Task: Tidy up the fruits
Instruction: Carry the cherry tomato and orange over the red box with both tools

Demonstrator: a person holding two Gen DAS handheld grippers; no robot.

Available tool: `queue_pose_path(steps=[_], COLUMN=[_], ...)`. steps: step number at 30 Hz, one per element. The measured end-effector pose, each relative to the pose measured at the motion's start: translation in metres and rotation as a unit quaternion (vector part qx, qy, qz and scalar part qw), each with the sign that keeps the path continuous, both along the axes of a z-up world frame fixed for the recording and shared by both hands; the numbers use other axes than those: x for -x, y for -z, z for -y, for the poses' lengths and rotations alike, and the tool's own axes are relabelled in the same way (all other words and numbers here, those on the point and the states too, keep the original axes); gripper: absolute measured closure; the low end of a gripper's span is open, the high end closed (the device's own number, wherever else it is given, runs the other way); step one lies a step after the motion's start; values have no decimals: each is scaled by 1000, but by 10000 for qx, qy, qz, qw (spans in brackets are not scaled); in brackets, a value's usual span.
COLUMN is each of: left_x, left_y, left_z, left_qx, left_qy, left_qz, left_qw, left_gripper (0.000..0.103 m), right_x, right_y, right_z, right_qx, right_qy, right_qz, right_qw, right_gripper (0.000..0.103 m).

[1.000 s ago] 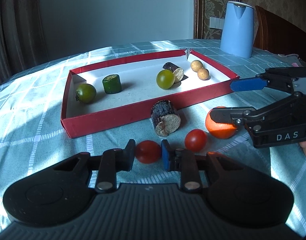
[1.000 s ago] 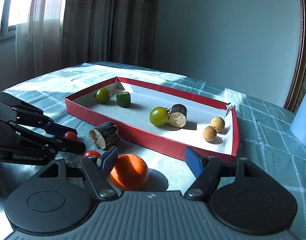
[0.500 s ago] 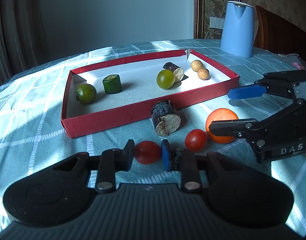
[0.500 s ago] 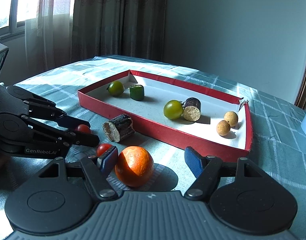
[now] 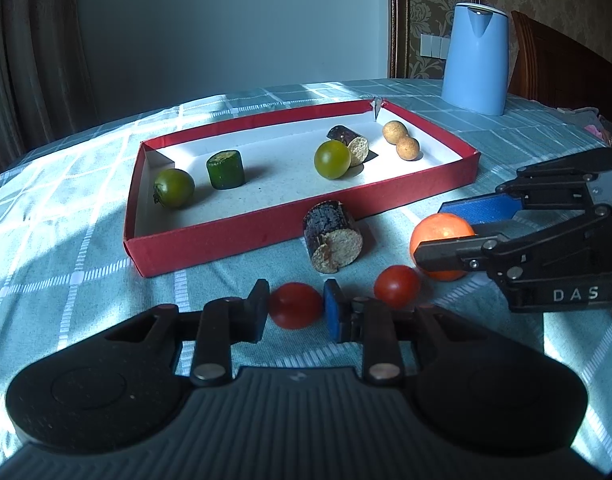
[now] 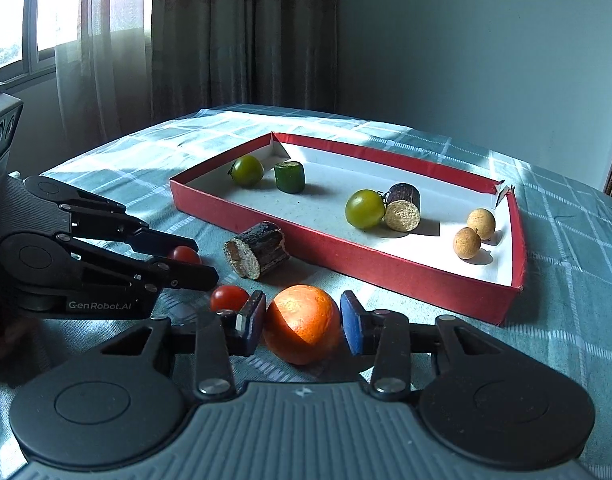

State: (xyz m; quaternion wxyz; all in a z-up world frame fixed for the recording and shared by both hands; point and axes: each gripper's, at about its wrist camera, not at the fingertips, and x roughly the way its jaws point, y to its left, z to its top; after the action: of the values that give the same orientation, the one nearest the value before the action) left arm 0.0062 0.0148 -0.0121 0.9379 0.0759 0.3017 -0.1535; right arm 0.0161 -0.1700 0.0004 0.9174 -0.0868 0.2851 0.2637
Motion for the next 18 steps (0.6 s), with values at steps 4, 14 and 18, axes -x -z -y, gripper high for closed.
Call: queue_pose_path(steps=[4, 14, 18], left_x=[2, 9, 7], left_y=[-1, -5, -5], left_z=[0, -2, -2], left_qx=[-15, 15, -1], left_qy=[-43, -151, -201], left_qz=[62, 297, 271], left_qw=[10000, 9994, 9994], left_gripper=[78, 78, 78], right_x=[2, 5, 7], right_y=[-1, -6, -9], right_z=[1, 5, 5], right_qx=[110, 114, 122], right_qy=[239, 466, 557], right_qz=[261, 612, 800], right_qw=[9993, 9970, 9952], right_gripper=[64, 64, 64])
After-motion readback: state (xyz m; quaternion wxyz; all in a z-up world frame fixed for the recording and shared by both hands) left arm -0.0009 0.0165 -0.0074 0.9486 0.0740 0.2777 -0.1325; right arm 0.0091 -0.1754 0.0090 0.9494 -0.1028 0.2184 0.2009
